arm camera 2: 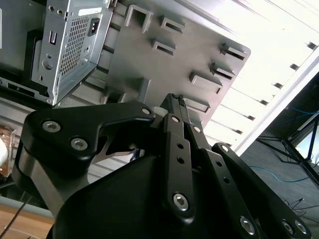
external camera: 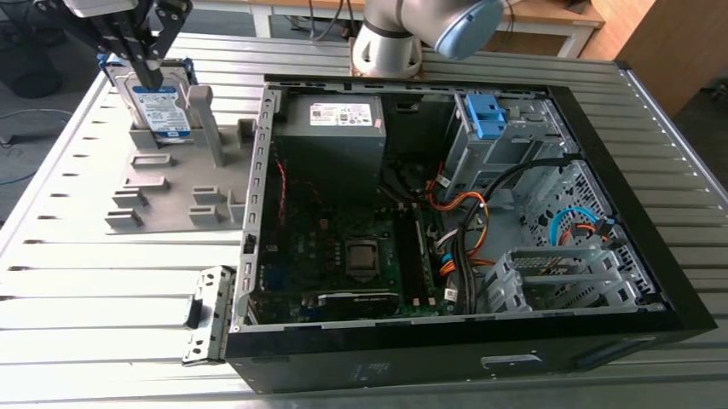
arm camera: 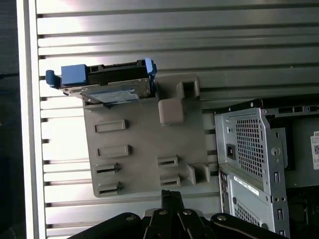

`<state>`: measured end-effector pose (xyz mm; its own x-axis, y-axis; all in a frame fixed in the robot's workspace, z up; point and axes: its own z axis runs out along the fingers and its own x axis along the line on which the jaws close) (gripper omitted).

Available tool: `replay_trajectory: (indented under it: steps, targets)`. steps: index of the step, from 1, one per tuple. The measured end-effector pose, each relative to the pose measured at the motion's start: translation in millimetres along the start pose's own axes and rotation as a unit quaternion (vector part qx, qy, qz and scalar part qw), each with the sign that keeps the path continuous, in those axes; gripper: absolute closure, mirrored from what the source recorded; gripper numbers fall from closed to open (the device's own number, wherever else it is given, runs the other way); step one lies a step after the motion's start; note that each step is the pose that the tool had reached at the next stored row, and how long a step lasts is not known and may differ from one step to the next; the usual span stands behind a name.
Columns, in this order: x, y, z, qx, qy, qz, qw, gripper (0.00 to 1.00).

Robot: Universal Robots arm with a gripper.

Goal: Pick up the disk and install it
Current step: 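Reach for the disk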

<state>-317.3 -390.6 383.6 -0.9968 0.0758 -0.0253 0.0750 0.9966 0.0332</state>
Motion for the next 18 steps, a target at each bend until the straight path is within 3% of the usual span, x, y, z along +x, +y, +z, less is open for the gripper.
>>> replay_trajectory:
  steps: [1,8,12,18]
  targets:
    - [4.4,3.4,0.8,0.0004,-0.0002,0.0,1.0,0.89]
    - [16.4,11.3,4.0,0.0006,0.0,0.0,1.0,0.89]
    - [20.5,16.2,6.8,0.0008,-0.0001,0.0,1.0,0.89]
    - [25.3,29.1,11.1,0.0016,-0.0002,0.0,1.0,0.89]
